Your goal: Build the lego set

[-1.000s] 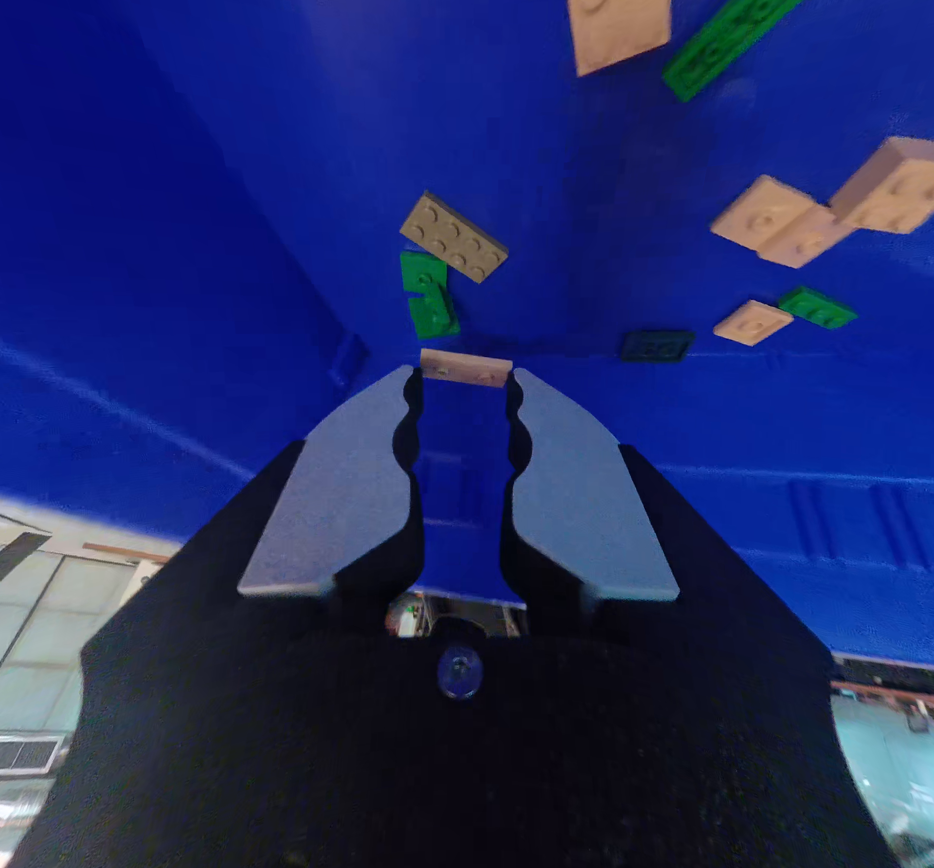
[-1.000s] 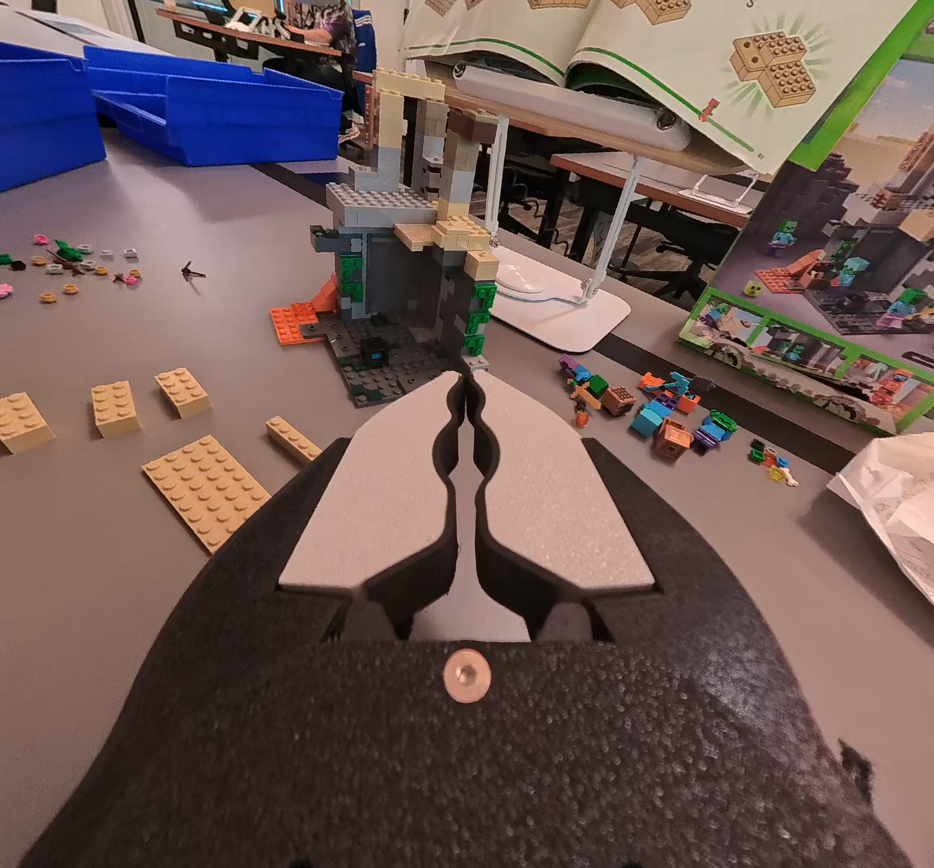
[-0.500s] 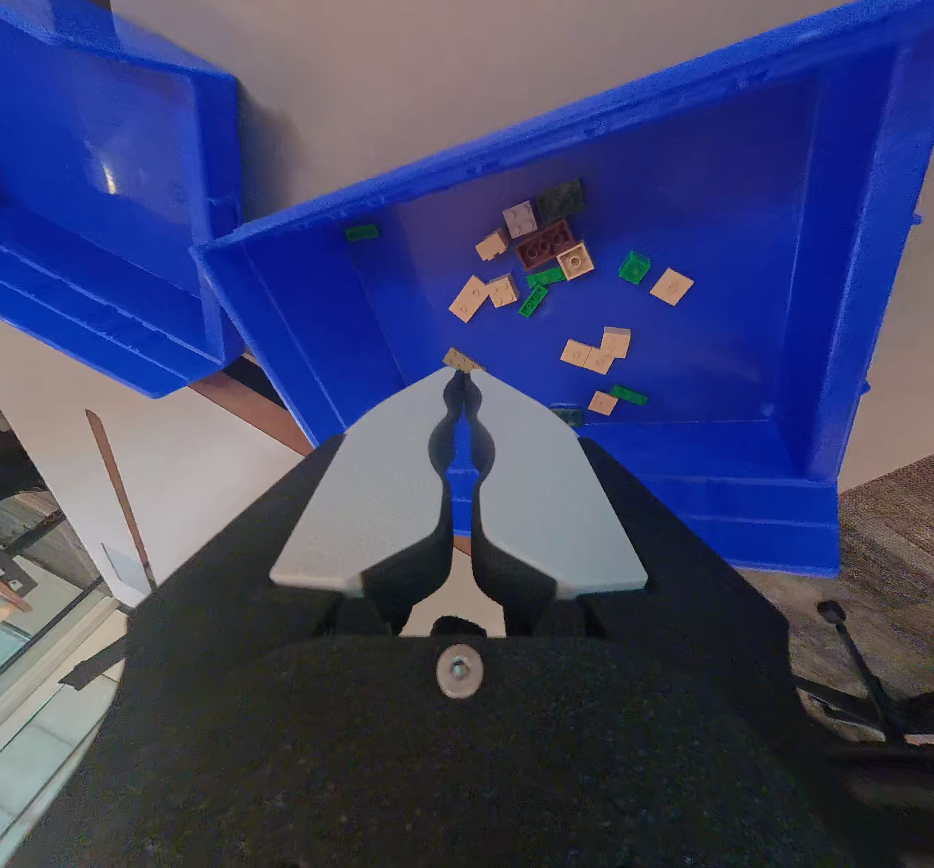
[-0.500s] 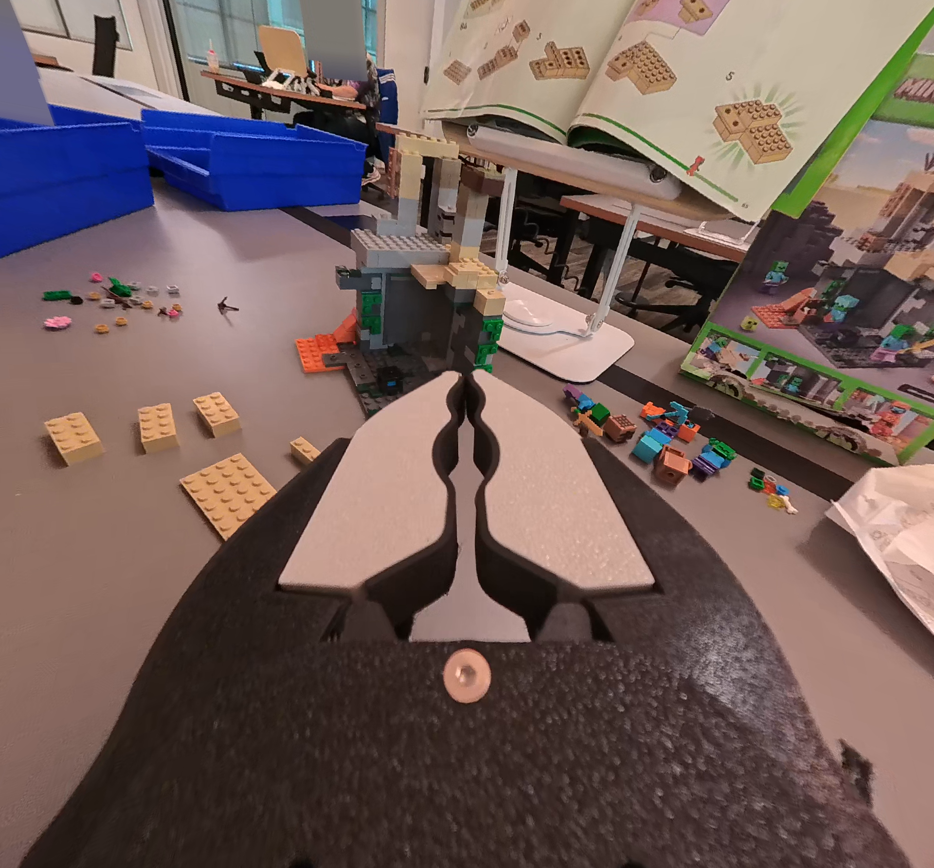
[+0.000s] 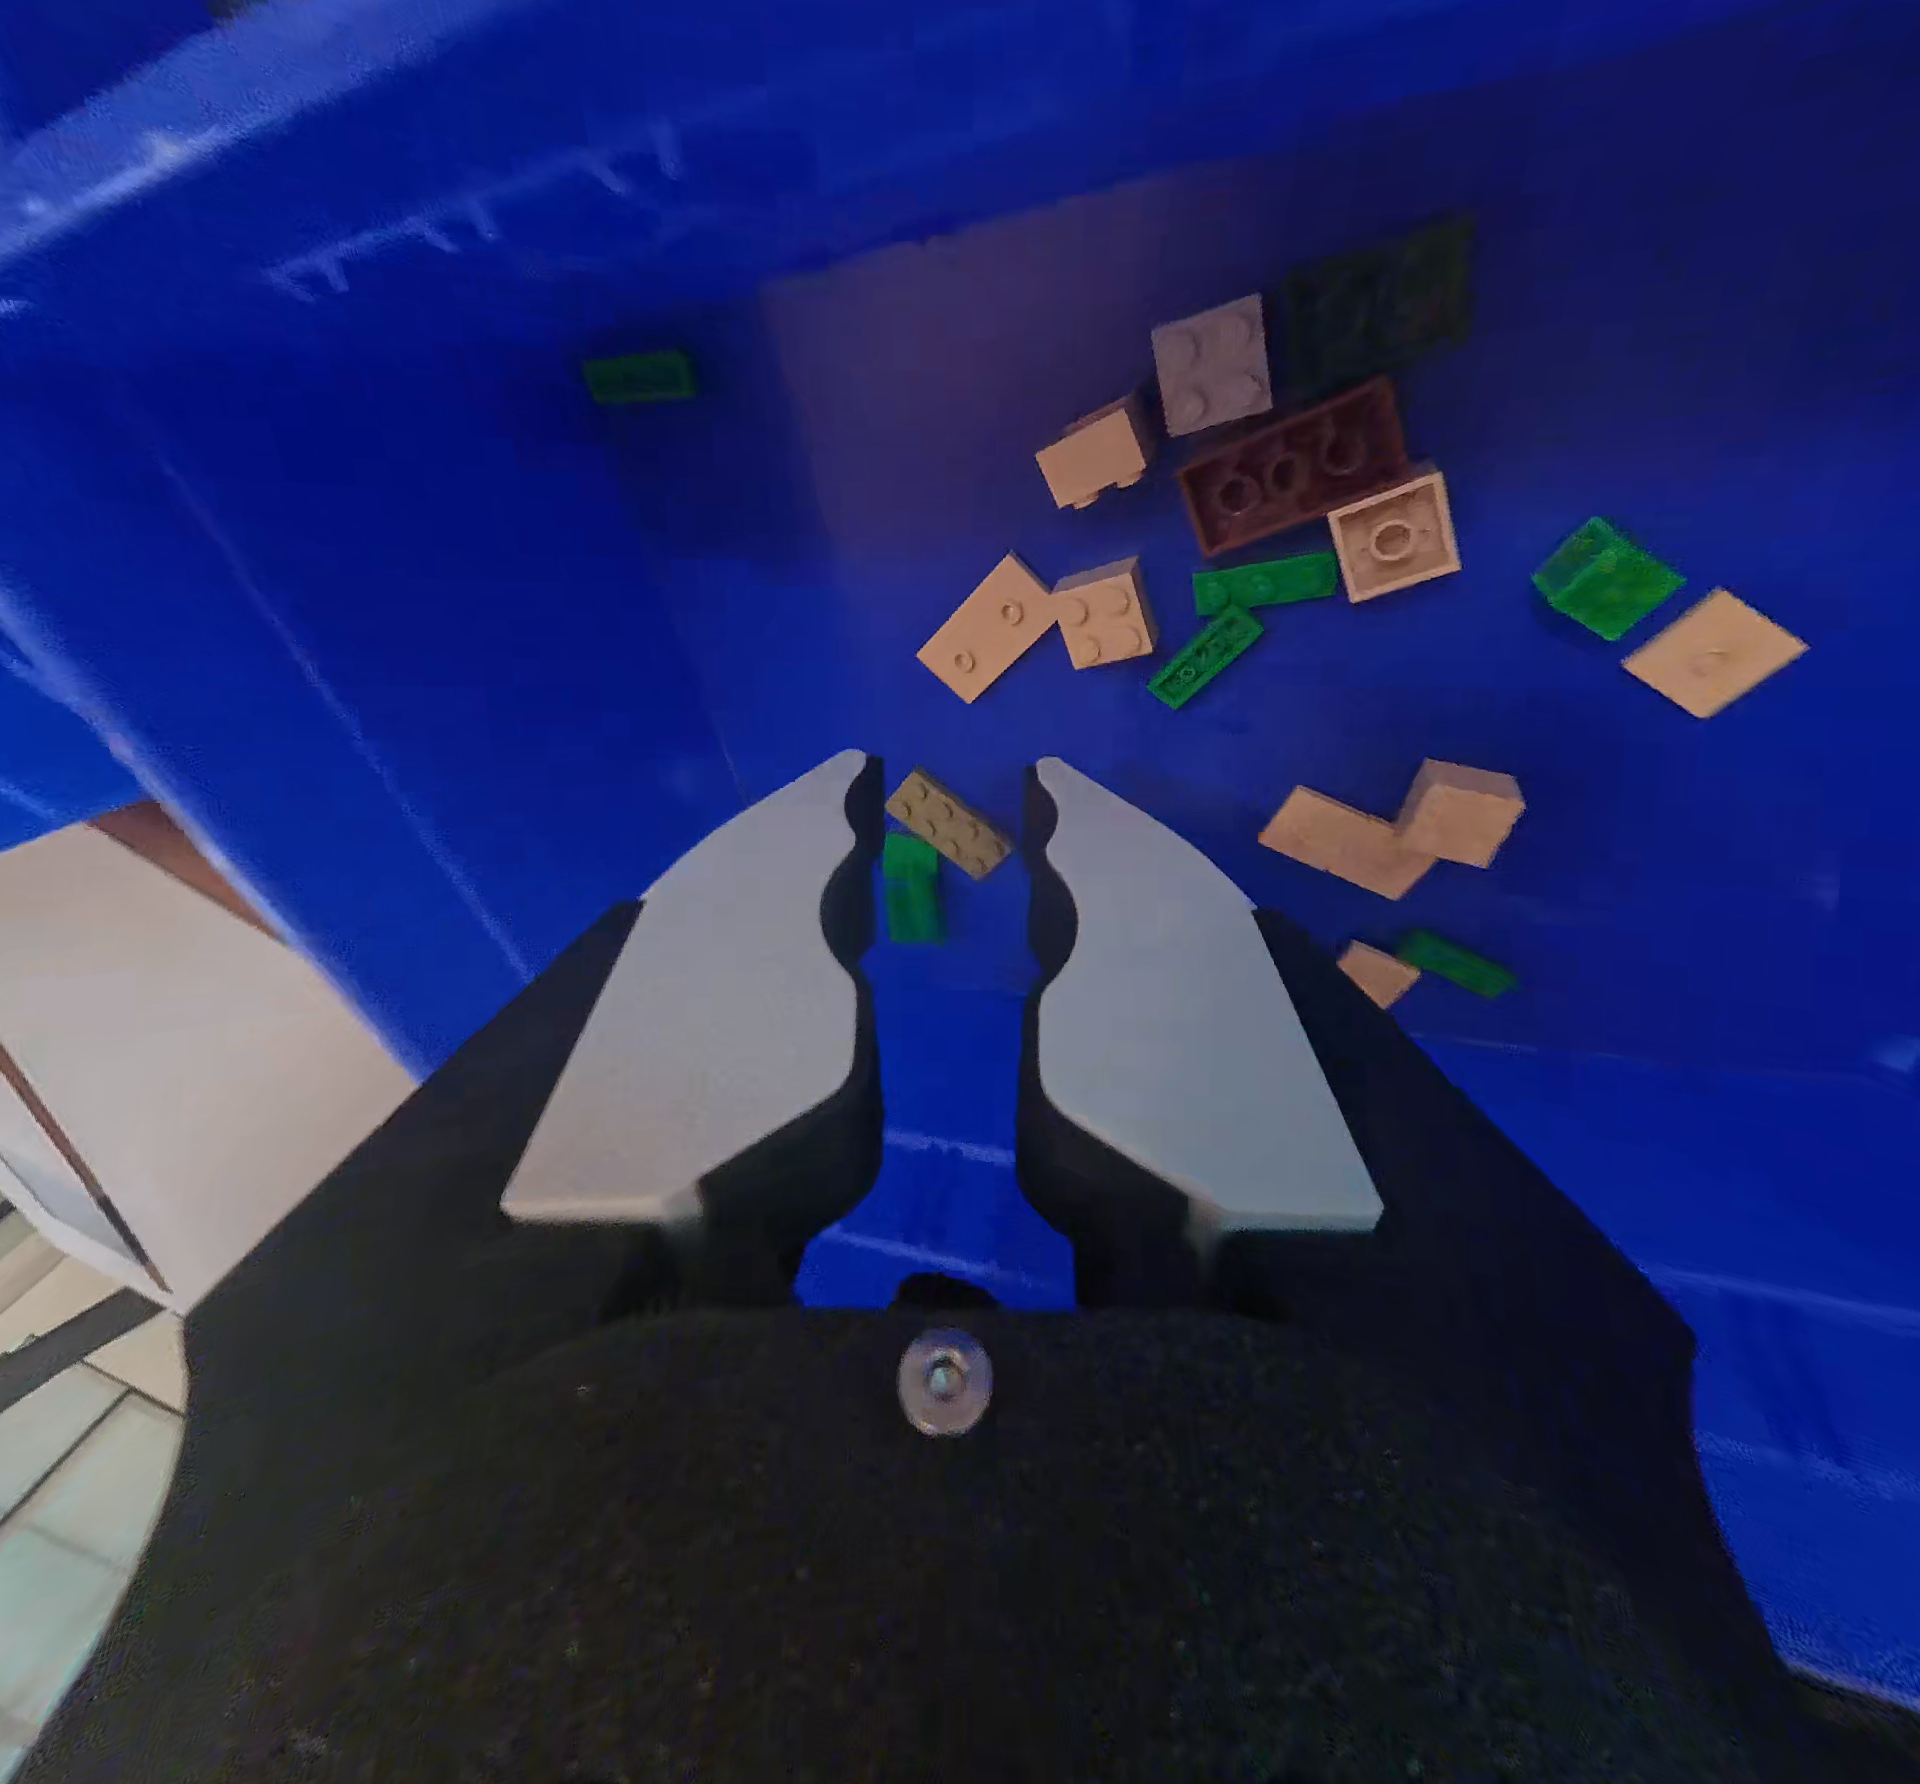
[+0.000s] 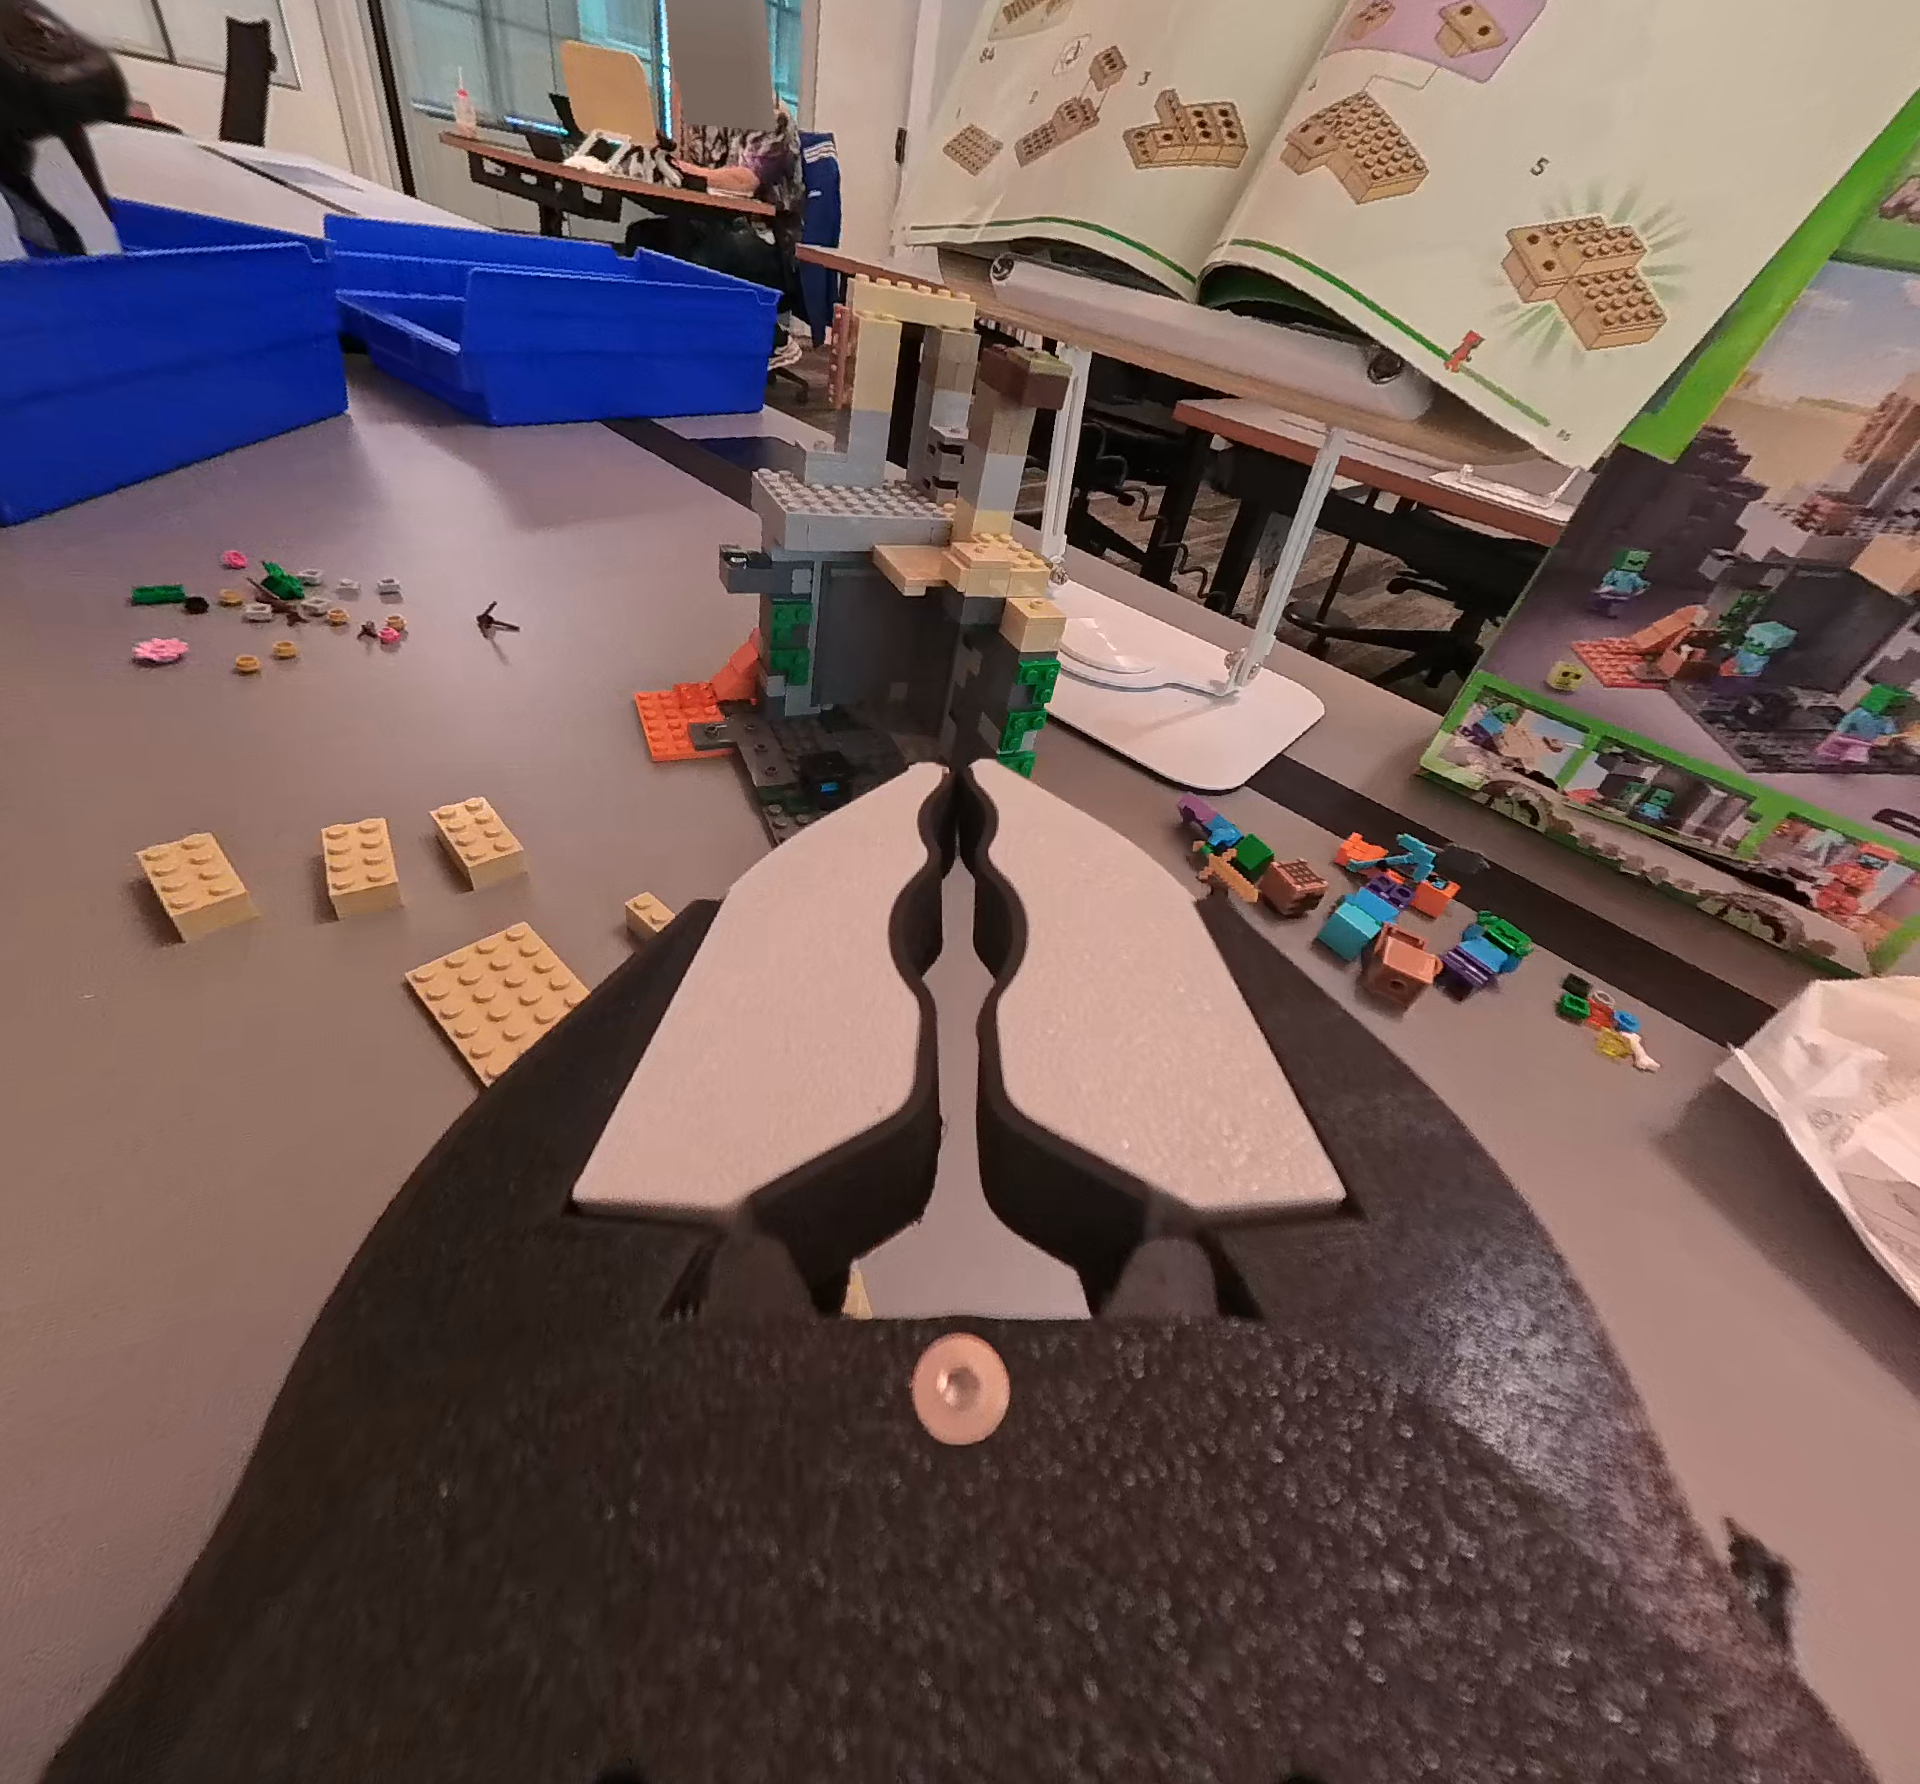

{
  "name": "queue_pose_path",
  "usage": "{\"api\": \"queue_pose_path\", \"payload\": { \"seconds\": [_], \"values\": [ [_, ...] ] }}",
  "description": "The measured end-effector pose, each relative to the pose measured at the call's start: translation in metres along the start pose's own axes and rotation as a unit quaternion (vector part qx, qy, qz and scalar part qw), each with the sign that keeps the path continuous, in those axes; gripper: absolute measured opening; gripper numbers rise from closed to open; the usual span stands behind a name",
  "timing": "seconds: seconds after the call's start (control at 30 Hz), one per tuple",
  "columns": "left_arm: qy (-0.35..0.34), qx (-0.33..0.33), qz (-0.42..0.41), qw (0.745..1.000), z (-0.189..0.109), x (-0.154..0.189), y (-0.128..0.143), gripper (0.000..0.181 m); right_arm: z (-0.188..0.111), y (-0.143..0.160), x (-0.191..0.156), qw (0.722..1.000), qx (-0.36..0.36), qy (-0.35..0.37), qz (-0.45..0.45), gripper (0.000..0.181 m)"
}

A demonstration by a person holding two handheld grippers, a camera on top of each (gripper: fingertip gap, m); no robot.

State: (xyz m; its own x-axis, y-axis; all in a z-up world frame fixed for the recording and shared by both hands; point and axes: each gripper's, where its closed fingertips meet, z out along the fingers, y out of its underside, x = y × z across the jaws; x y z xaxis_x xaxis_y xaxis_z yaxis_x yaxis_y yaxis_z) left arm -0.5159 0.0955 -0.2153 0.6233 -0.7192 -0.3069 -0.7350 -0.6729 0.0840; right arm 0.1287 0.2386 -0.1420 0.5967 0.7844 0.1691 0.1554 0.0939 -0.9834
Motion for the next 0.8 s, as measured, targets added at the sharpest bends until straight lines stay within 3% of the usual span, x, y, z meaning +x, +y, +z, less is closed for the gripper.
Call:
{"api": "queue_pose_path", "payload": {
  "seconds": [0.4, 0.8],
  "values": [
    [0.047, -0.002, 0.079, 0.996, 0.036, 0.005, -0.005, 0.029, 0.01, 0.011, -0.009, 0.999, -0.03, -0.009, -0.005, 0.0],
    [0.137, -0.041, 0.079, 0.987, 0.036, 0.013, -0.005, 0.017, 0.015, 0.02, -0.015, 0.999, -0.047, -0.02, -0.015, 0.0]
  ]
}}
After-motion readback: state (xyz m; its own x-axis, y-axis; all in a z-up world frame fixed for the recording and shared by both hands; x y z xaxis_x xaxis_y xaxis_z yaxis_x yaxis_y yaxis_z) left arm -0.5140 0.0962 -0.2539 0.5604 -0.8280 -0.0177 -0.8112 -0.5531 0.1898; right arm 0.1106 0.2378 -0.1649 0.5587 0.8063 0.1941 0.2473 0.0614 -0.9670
